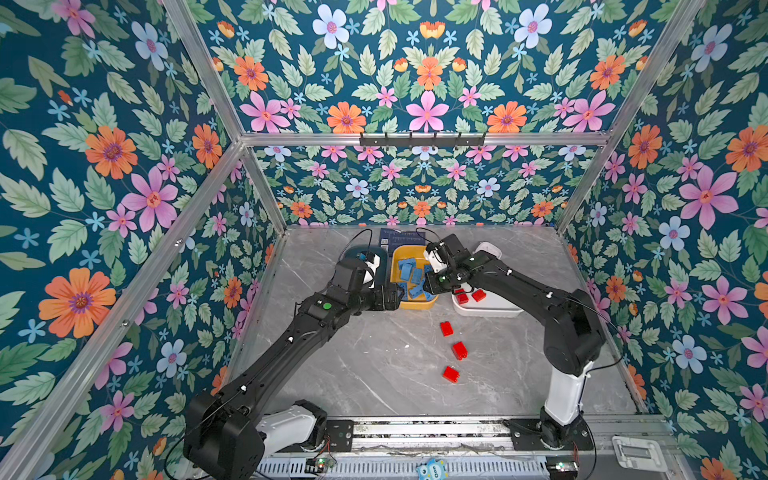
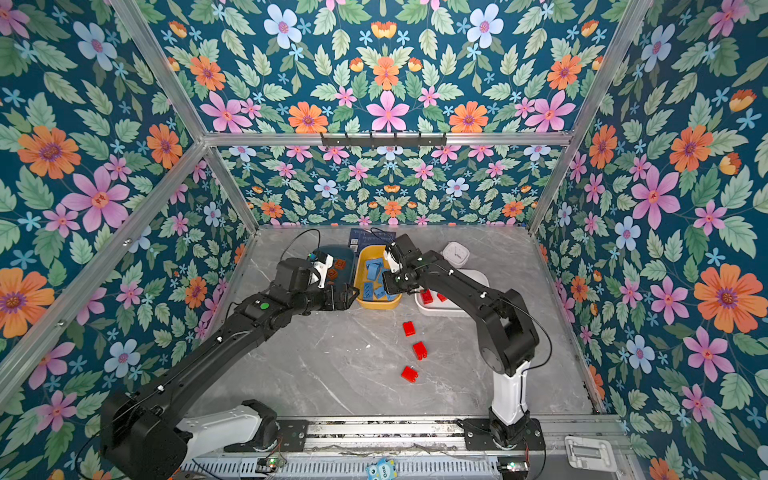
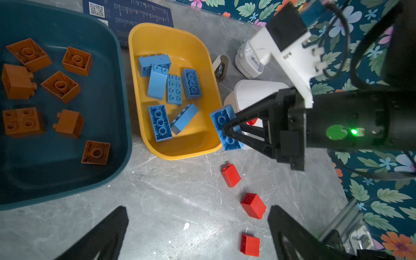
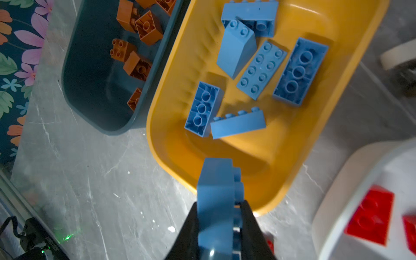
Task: Sort the legos into containers by color
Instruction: Place the lego in the container, then pick up the lego from the center of the table.
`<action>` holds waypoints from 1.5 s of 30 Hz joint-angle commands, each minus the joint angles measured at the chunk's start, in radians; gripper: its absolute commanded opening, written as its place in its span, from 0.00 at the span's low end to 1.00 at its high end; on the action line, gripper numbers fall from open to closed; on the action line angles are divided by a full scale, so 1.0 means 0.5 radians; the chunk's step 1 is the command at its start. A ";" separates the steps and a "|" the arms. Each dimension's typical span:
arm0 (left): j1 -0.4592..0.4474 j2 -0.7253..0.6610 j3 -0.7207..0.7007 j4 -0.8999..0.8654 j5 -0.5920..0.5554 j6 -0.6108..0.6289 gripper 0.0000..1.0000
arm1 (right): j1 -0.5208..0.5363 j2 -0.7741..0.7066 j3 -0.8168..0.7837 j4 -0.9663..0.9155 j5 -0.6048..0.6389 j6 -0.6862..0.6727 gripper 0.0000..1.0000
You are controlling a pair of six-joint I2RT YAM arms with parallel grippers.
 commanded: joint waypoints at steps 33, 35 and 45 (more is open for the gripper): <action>0.172 0.018 -0.117 0.175 0.243 -0.030 1.00 | 0.078 -0.575 -0.801 -0.199 0.116 0.030 0.72; 0.174 0.018 -0.116 0.169 0.246 -0.030 1.00 | 0.090 -0.456 -0.805 -0.170 0.175 0.049 0.72; 0.189 -0.009 -0.151 0.166 0.240 -0.030 1.00 | 0.122 -0.120 -0.690 -0.094 0.328 0.031 0.62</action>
